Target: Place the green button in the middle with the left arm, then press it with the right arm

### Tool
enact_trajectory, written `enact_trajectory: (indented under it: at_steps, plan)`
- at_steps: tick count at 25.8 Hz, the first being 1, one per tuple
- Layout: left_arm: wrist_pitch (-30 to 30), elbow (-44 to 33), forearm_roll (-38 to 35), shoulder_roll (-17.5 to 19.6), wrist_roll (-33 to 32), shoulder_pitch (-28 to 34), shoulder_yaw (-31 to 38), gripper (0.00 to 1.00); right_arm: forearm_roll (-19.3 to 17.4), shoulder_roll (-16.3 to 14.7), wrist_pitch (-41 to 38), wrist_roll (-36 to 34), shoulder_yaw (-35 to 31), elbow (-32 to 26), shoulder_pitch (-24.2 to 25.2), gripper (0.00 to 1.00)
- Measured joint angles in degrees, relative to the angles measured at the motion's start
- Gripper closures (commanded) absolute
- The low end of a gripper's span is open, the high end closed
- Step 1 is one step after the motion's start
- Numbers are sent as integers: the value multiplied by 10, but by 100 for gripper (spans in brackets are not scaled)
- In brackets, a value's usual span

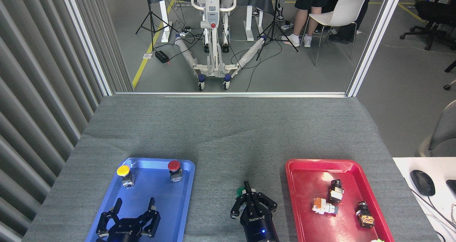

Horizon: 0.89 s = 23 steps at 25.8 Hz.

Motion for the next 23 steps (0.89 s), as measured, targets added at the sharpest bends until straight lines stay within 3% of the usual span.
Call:
enact_trajectory:
  at_steps: [4, 5, 7, 9, 10, 13, 23]
  plan:
    - [0, 0, 0, 0, 0, 0, 0, 0, -1, -16, 1, -7, -23, -44, 18, 100]
    - [0, 0, 0, 0, 0, 0, 0, 0, -1, -20, 0, -7, -29, -51, 23, 92]
    - [0, 0, 0, 0, 0, 0, 0, 0, -2, -30, -2, -7, -44, -64, 35, 66]
    - [0, 0, 0, 0, 0, 0, 0, 0, -2, -36, -3, -9, -57, -75, 48, 15]
    - [0, 0, 0, 0, 0, 0, 0, 0, -2, -40, -4, -9, -63, -80, 53, 5]
    - [3, 0, 0, 1, 0, 0, 0, 0, -2, -51, -5, -6, -82, -103, 75, 1]
    - [4, 3, 0, 1, 1, 0, 1, 0, -18, -77, -17, -4, -133, -182, 147, 0]
